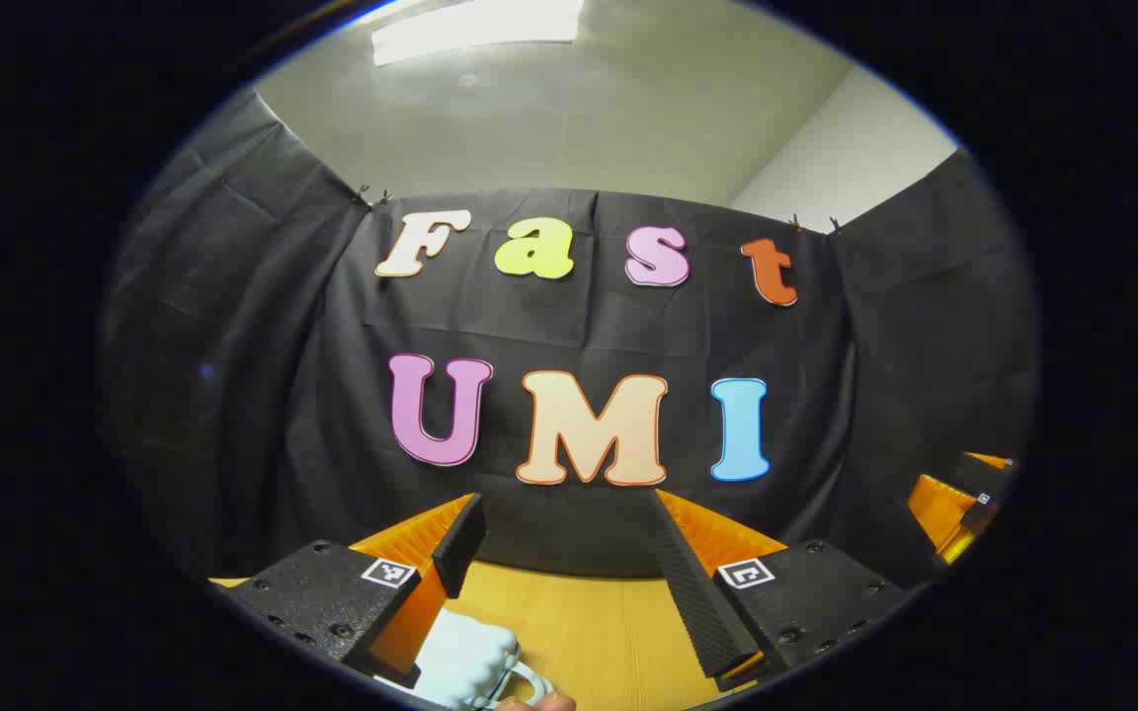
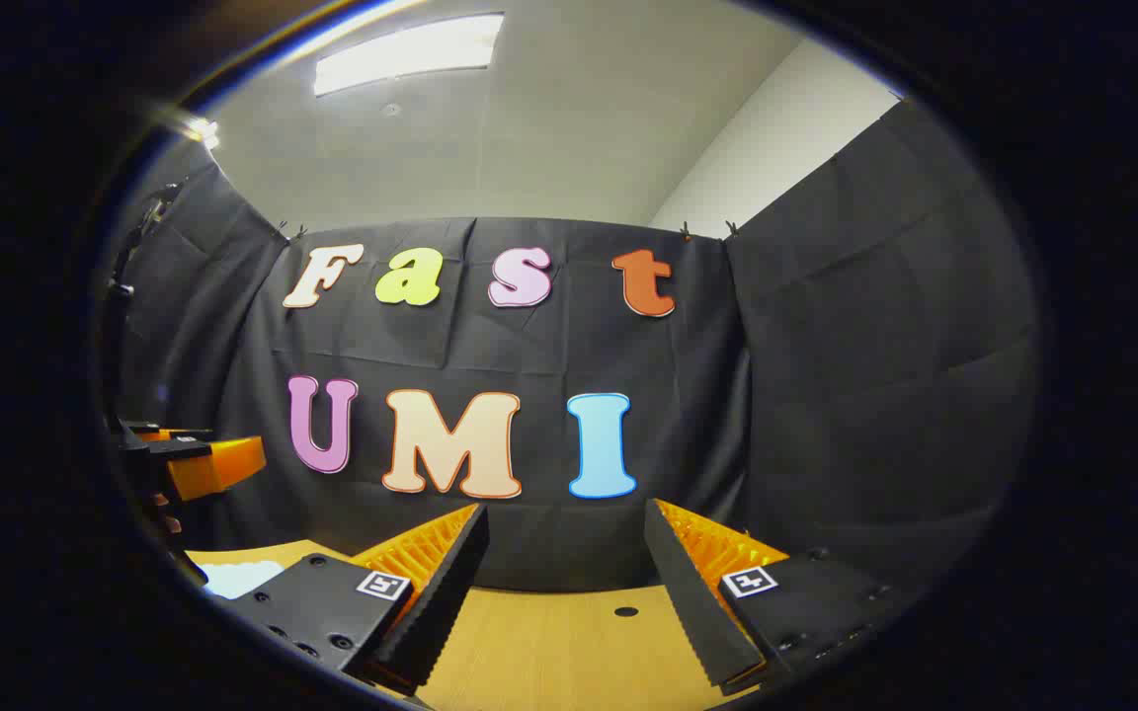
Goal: First open the suitcase, pack the skin care products into it, and then close the suitcase.
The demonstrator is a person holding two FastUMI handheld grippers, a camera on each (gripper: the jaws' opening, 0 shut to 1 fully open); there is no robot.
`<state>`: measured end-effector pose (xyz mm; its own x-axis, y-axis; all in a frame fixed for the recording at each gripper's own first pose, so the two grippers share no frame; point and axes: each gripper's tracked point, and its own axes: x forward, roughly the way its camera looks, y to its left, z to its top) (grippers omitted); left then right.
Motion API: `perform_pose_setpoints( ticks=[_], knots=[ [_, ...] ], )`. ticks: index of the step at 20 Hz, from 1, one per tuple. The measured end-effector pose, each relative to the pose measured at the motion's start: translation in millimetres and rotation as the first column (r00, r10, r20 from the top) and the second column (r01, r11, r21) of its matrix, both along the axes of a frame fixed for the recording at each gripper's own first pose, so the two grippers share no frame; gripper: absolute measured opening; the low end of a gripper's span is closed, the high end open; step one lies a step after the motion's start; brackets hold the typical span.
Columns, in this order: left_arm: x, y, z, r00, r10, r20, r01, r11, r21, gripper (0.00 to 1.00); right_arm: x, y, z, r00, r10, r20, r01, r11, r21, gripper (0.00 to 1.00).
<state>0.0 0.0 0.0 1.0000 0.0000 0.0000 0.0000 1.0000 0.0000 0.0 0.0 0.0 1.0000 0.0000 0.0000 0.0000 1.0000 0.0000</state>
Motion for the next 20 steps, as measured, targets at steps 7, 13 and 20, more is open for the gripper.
perform_pose_setpoints(
  ticks=[7, 13, 20],
  knots=[
    [15, 2, -13, 0.997, -0.054, -0.047, 0.055, 0.998, 0.012, 0.95, 1, 8, 1, 0.998, -0.056, 0.005, 0.056, 0.998, -0.016, 0.98],
    [20, -14, -36, 0.989, -0.114, -0.099, 0.119, 0.992, 0.046, 0.95, -3, 9, -20, 0.998, -0.062, -0.031, 0.06, 0.997, -0.051, 0.98],
    [8, -2, -39, 0.995, -0.034, -0.096, 0.04, 0.998, 0.058, 0.95, 2, 3, -10, 1.0, -0.001, 0.02, 0.001, 1.0, 0.022, 1.0]
  ],
)
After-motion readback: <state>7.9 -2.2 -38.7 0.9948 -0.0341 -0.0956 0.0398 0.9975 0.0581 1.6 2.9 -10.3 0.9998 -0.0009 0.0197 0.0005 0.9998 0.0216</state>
